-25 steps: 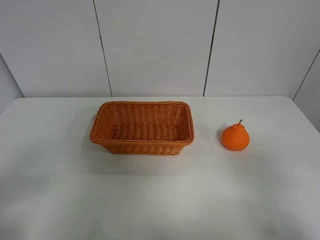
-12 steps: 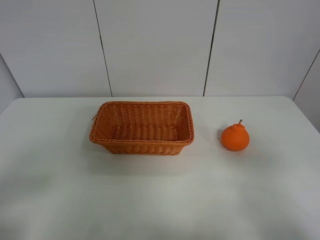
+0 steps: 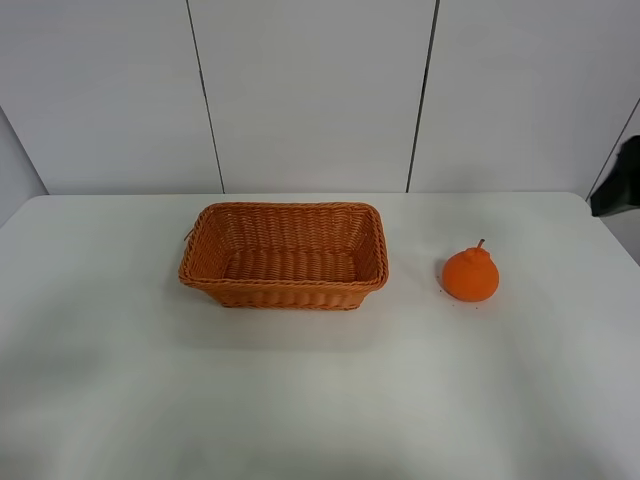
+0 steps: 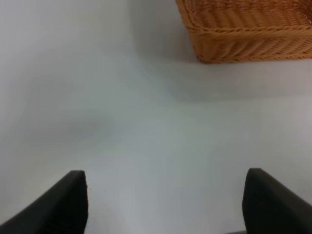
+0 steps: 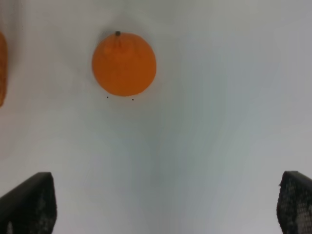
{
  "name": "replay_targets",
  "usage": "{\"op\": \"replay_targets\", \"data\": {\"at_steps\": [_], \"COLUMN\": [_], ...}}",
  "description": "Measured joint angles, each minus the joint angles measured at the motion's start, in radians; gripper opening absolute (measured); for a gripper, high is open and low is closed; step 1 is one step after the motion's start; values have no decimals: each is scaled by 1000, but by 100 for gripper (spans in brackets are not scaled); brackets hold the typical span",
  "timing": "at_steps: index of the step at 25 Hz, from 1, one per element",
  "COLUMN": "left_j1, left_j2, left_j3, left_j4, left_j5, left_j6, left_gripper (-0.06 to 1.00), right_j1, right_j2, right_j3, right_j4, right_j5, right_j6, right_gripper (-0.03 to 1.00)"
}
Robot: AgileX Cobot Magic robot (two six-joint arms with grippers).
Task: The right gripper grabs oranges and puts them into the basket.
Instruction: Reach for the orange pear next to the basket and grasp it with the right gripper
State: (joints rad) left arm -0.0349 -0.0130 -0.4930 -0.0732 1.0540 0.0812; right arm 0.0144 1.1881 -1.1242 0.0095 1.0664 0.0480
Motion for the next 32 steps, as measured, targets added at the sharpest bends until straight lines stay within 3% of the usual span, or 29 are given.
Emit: {"op": "replay_targets", "data": {"at_steps": [9, 14, 20, 32], "left_j1": [0, 0, 0, 0], "left_j2": [0, 0, 0, 0], "left_j3": [0, 0, 0, 0], "left_j4": [0, 0, 0, 0], "left_j5": [0, 0, 0, 0], "left_j6": [0, 0, 0, 0], "left_gripper": [77, 77, 77, 77], "right_j1": [0, 67, 139, 79], "right_j2": [532, 729, 821, 868], "right_j3": [-392, -546, -583, -579], "right_j4": [0, 0, 10, -9], "right_j5": [118, 140, 152, 151], "right_j6": [-36, -60, -55, -48], "right_gripper": [69, 69, 69, 69]}}
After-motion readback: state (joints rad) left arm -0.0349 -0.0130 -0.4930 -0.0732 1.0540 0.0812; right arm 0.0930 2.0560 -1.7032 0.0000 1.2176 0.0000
